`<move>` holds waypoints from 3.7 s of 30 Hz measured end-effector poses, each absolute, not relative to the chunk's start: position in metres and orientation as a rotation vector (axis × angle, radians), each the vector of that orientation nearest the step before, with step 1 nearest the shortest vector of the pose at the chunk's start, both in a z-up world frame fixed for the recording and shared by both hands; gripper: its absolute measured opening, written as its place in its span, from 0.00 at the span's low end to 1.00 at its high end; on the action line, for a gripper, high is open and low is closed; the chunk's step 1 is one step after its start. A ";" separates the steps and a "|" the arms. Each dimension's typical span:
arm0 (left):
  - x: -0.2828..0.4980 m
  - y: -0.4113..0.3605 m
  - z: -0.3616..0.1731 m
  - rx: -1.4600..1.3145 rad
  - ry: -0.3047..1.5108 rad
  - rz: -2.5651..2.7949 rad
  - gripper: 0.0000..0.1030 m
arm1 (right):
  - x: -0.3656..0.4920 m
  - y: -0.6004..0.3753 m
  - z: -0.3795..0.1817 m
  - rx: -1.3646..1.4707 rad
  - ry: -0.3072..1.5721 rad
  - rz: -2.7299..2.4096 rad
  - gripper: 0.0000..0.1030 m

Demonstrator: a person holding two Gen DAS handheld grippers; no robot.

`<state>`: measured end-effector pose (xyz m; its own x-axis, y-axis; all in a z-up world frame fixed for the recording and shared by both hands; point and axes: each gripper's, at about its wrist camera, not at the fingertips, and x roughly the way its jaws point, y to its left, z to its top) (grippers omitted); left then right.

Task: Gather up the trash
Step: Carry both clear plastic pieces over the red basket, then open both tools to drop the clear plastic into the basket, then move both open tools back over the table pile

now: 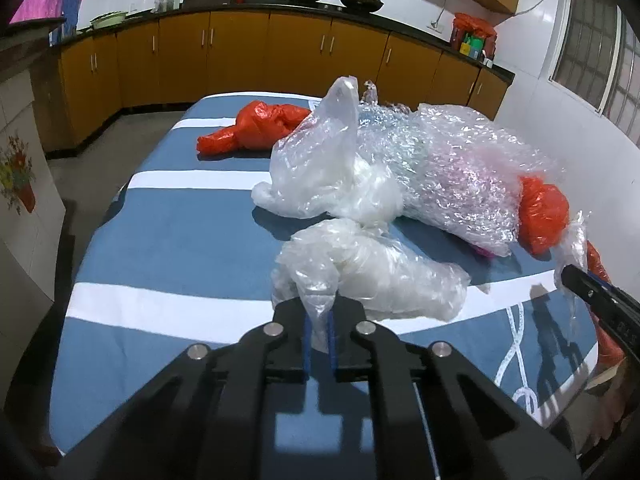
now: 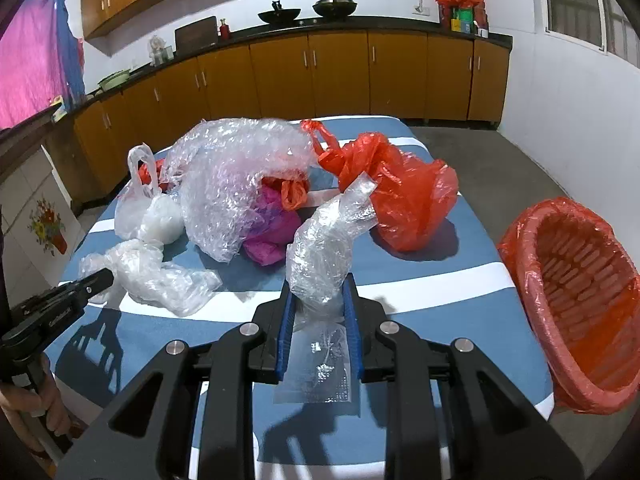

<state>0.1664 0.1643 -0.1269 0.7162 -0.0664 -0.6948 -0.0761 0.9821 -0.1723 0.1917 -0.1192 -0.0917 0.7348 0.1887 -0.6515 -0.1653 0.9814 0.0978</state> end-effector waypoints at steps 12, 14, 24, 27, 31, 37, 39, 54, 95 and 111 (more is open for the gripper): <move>0.135 0.147 -0.090 -0.197 0.677 -0.044 0.06 | 0.182 -0.135 -0.079 0.066 0.683 0.195 0.23; 0.132 0.142 -0.082 -0.192 0.659 -0.051 0.06 | 0.180 -0.138 -0.075 0.074 0.675 0.194 0.23; 0.124 0.124 -0.052 -0.188 0.596 -0.070 0.06 | 0.171 -0.153 -0.061 0.100 0.637 0.184 0.23; 0.121 0.118 -0.044 -0.184 0.580 -0.079 0.06 | 0.168 -0.159 -0.058 0.108 0.626 0.180 0.23; 0.119 0.105 -0.033 -0.181 0.561 -0.102 0.06 | 0.163 -0.168 -0.052 0.121 0.609 0.172 0.23; 0.118 0.080 -0.021 -0.169 0.539 -0.142 0.06 | 0.158 -0.189 -0.044 0.148 0.584 0.148 0.23; 0.120 0.072 -0.018 -0.166 0.536 -0.158 0.06 | 0.157 -0.195 -0.042 0.156 0.578 0.139 0.23; 0.145 -0.009 -0.017 -0.138 0.545 -0.292 0.06 | 0.149 -0.281 -0.036 0.238 0.553 -0.019 0.23; 0.210 -0.198 -0.069 -0.047 0.687 -0.568 0.27 | 0.148 -0.411 -0.054 0.408 0.587 -0.192 0.47; 0.200 -0.123 -0.062 -0.031 0.619 -0.350 0.64 | 0.156 -0.370 -0.047 0.260 0.573 -0.164 0.65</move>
<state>0.2002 -0.1228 -0.0618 0.7578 -0.3303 -0.5627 0.3118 0.9409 -0.1324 0.1563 -0.3697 -0.0466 0.8285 -0.0811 -0.5540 0.2247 0.9544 0.1964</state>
